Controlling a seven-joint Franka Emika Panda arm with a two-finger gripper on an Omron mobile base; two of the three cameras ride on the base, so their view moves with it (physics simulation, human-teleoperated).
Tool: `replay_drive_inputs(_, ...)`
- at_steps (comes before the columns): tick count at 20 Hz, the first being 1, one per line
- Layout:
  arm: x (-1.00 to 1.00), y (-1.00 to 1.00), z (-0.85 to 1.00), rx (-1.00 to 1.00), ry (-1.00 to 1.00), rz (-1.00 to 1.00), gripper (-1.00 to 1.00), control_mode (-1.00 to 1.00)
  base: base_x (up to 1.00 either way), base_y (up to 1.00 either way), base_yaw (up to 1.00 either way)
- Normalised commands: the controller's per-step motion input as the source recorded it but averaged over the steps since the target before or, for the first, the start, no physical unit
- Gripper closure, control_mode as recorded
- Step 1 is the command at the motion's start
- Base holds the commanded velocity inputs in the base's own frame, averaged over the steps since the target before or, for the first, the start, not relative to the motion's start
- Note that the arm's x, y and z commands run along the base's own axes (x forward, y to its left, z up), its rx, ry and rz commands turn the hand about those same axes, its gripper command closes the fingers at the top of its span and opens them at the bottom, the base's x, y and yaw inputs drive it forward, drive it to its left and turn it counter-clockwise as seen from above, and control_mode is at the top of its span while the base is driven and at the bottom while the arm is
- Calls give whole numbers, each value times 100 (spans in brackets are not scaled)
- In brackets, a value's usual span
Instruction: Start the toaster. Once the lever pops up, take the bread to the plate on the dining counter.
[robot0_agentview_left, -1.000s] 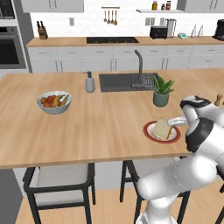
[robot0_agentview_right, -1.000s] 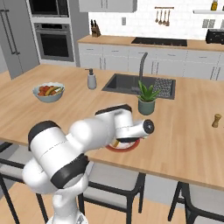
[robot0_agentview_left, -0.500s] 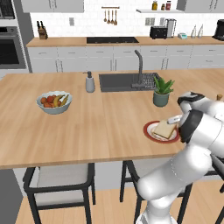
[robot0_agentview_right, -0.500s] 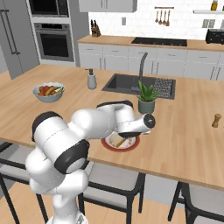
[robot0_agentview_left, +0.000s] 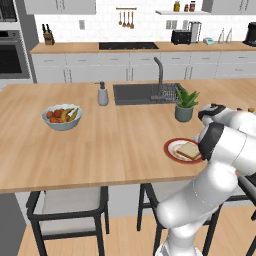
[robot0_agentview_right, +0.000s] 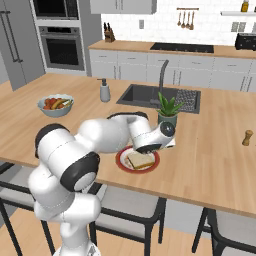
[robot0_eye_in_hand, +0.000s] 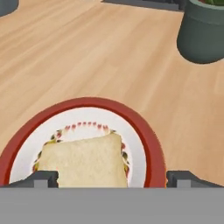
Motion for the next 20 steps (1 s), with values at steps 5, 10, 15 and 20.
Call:
replay_drive_inputs(5, -79, 42, 31, -7, 0, -1, -100, -100, 0, 0, 0)
replay_drive_inputs(10, -100, 41, 38, -1, 0, -9, -100, -100, 0, 0, 0)
replay_drive_inputs(15, -100, 34, 40, -8, 0, -16, -100, -100, 0, 0, 0)
replay_drive_inputs(20, -100, 17, 39, -9, 2, -19, -100, -100, 0, 0, 0)
